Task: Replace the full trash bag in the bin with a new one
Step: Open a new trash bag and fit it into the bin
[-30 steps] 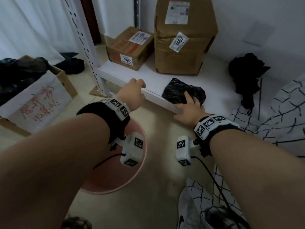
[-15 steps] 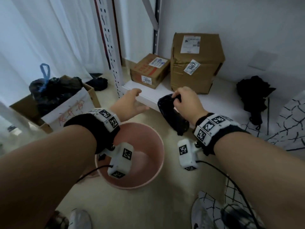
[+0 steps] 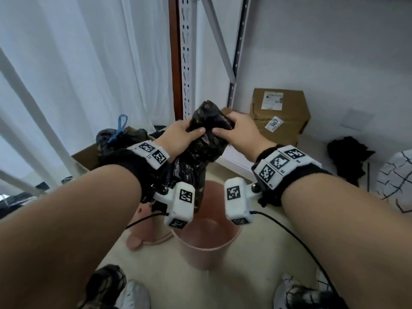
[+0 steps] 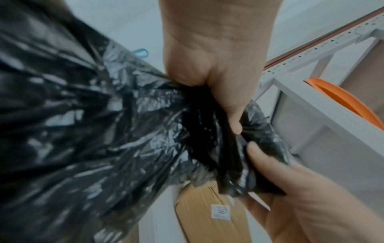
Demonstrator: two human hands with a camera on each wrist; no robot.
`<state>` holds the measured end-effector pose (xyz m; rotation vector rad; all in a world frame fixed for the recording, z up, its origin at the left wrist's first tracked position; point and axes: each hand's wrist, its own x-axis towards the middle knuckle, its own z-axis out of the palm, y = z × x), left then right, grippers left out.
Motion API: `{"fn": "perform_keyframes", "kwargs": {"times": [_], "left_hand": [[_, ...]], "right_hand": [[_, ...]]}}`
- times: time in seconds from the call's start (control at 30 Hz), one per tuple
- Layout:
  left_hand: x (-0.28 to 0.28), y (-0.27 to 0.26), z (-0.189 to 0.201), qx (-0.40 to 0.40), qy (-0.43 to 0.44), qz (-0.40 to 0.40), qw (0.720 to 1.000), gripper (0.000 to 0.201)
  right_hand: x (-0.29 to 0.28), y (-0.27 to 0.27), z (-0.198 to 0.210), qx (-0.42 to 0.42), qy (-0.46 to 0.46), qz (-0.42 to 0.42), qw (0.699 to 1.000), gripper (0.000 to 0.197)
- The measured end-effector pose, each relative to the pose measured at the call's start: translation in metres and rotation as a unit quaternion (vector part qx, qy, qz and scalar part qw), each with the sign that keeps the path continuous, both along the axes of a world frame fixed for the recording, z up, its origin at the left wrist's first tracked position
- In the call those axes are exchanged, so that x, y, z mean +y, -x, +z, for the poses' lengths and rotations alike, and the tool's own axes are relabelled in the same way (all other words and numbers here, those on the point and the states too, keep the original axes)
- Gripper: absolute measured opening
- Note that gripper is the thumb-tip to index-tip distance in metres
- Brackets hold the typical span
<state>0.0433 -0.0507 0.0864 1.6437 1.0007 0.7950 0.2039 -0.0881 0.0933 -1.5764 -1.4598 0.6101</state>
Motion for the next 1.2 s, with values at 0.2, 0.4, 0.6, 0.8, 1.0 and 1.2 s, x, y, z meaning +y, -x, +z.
{"fn": "perform_keyframes", "kwargs": {"times": [0.2,0.4,0.6,0.8,1.0,1.2], "left_hand": [[0.014,0.008,-0.004,0.179,-0.075,-0.033,0.98,0.04],[0.022,-0.009,-0.01,0.136,-0.048,0.043,0.989,0.026],[0.015,-0.02,-0.004,0.09,-0.098,0.015,0.991,0.023],[0.006,-0.02,0.006,0.136,-0.134,-0.033,0.981,0.028],[0.024,0.028,-0.011,0.36,-0.092,-0.06,0.927,0.025],[0.024,0.021,-0.014,0.33,-0.031,-0.082,0.94,0.051]], "right_hand": [[0.004,-0.022,-0.022,0.111,0.013,-0.096,0.989,0.018],[0.005,-0.025,-0.024,-0.032,-0.031,-0.076,0.996,0.011],[0.001,-0.007,-0.026,-0.015,0.05,0.111,0.992,0.06],[0.003,-0.012,-0.022,-0.013,0.019,0.058,0.998,0.014],[-0.004,-0.046,-0.017,0.01,-0.031,-0.229,0.973,0.03],[-0.005,-0.043,-0.011,0.072,-0.026,-0.123,0.989,0.027]]}}
